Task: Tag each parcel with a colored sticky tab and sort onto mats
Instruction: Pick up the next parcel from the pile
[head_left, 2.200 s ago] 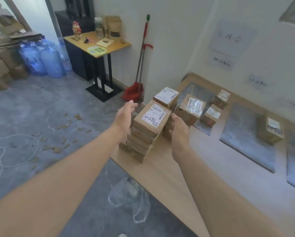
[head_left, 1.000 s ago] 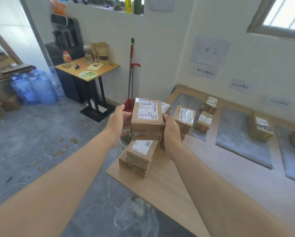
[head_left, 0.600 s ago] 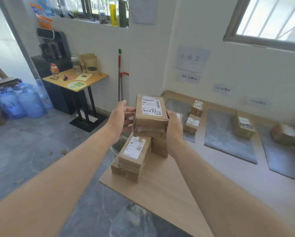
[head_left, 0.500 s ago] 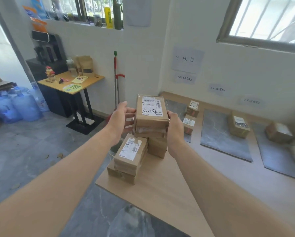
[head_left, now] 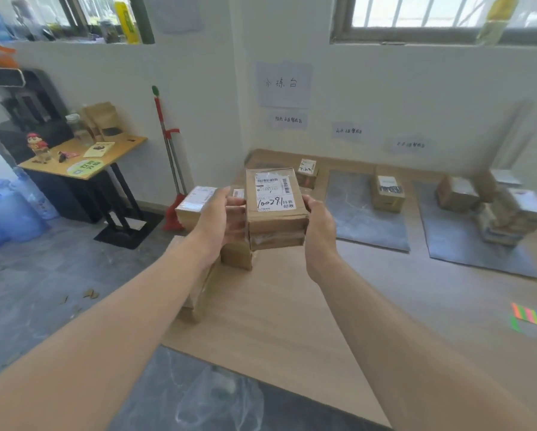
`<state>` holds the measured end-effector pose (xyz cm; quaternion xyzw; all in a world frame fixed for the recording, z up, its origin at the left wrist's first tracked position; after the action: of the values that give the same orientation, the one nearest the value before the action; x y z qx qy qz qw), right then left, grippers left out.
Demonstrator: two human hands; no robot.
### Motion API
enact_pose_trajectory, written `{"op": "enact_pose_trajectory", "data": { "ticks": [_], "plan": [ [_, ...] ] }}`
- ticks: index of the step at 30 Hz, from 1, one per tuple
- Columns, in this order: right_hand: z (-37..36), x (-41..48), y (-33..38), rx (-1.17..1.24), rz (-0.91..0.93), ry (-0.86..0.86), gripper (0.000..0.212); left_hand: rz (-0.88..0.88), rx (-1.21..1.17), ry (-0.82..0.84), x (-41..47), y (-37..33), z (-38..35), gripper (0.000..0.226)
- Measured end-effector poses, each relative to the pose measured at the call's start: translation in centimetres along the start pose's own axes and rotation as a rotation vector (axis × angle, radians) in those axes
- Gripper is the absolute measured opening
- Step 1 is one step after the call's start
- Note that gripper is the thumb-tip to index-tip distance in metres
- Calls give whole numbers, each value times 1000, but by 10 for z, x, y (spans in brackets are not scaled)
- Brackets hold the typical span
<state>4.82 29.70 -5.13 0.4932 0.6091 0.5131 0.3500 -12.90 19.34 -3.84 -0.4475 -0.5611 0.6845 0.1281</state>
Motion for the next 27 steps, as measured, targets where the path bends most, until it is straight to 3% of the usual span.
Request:
{"op": "enact_pose_trajectory", "data": {
  "ticks": [12,27],
  "plan": [
    [191,25,-1,-37,-67,-73,32,89,22,61,-14,62,-173,51],
    [310,41,-52,-167,-186,-295,36,270,135,276,57,137,-293,55]
  ]
}}
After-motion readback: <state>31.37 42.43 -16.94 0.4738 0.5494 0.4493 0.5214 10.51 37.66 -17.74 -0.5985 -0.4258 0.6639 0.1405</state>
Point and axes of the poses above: each hand's wrist, its own x-axis towards the middle knuckle, its own z-axis out of the back of the hand, y = z × x, the point moved 10 cm from there along x, towards the middle knuckle, and after that the axes turned 12 degrees about z, right-handed, at the moved point
